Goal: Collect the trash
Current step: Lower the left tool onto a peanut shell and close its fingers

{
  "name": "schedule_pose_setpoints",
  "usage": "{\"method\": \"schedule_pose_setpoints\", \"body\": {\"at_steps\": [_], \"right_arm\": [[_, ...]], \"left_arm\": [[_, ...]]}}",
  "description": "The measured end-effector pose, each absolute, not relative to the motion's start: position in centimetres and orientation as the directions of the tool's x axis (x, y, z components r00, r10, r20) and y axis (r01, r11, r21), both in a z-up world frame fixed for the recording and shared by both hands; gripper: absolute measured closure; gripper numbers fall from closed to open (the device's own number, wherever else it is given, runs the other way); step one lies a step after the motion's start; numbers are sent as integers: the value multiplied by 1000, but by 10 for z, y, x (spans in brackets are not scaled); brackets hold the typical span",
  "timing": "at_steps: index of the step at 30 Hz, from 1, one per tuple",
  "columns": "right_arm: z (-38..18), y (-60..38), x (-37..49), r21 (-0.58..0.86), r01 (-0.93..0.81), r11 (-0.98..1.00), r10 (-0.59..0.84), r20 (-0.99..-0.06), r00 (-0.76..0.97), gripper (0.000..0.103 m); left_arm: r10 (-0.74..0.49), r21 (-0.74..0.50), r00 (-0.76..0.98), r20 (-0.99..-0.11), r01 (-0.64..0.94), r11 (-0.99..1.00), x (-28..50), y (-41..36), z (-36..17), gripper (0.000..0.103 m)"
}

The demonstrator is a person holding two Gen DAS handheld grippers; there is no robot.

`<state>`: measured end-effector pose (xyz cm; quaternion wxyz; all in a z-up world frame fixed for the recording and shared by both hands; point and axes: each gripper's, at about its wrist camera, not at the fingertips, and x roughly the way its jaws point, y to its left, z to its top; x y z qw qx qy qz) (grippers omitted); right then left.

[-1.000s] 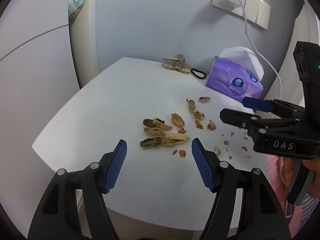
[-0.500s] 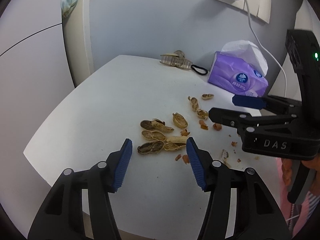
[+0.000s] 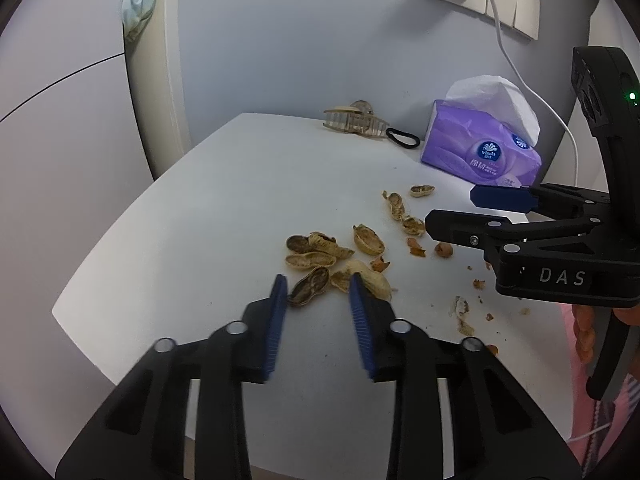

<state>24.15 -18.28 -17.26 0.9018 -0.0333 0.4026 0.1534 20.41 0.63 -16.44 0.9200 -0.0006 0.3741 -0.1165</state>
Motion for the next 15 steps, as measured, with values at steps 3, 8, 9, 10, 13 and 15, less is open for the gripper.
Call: {"method": "schedule_pose_setpoints", "body": {"at_steps": [3,8,9,10,13,15], "right_arm": [[-173,-181,240,65,-303,951,250,-738,627,37],[-174,-180,240,70,-301,951,251,-743,621,37],[-174,-179,240,71,-300,951,251,-743,620,37],[-174,-179,240,72,-299,951,251,-744,619,37],[-176,-178,241,76,-297,952,251,-747,616,37],[-176,-177,242,75,-294,953,249,-746,618,37]], "left_arm": [[-209,-85,695,-688,209,974,203,9,-165,81],[-202,-81,697,-688,203,976,202,12,-166,93],[-203,-80,698,-687,204,976,202,12,-166,93],[-202,-77,698,-687,206,975,202,12,-166,94],[-201,-69,700,-685,212,975,201,11,-167,95],[-199,-65,703,-683,213,975,201,11,-167,95]]}}
